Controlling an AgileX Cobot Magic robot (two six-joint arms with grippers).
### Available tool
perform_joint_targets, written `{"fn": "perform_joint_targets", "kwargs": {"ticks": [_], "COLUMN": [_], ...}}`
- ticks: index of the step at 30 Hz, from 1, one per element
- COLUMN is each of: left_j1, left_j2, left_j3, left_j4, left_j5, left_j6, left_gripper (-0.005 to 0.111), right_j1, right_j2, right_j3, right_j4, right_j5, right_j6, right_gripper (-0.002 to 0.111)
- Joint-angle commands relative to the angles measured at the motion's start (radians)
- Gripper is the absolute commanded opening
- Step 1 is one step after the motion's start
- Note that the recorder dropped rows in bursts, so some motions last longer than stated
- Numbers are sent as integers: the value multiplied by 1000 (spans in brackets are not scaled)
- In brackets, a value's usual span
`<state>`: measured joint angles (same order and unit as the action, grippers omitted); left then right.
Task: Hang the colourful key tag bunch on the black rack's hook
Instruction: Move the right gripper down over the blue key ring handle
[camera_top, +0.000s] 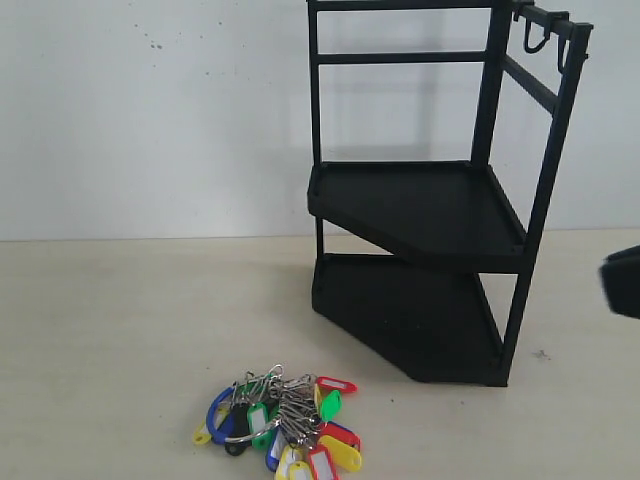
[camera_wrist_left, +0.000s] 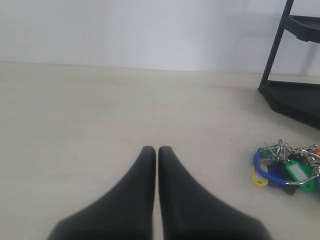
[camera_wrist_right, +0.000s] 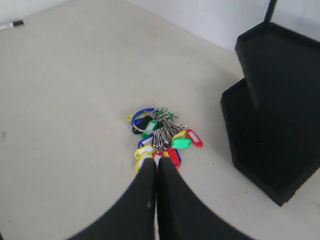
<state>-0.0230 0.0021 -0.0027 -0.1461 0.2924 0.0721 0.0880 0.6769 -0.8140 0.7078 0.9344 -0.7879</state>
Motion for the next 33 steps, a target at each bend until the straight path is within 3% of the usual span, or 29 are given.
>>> {"fn": "perform_joint_targets", "kwargs": {"ticks": [1,4,11,20,23,28,33], "left_j1": [2,2,2,2,2,2,2], "left_j2": [-2,-2,-2,-2,-2,-2,-2], "left_j3": [3,3,3,3,3,3,3], "left_j4": [5,5,5,5,5,5,5], "left_j5": [1,1,1,1,1,1,1], "left_j6": [3,3,3,3,3,3,3], "left_gripper": [4,4,4,4,4,4,4], "right_j1": [39,118,311,530,586,610,610], "right_j2": [155,241,341,514,596,740,863], "right_j3": [-6,-6,-6,-17,-30,-141,-279], "right_j4": [40,-11,-255,-322,-394,-432,-451], "right_j5": [-28,-75,-194,-252,-291,-205,-161], "right_j6": [-176,-231,-45,42,134,233,262], "right_gripper": [0,0,0,1,10,34,34]}}
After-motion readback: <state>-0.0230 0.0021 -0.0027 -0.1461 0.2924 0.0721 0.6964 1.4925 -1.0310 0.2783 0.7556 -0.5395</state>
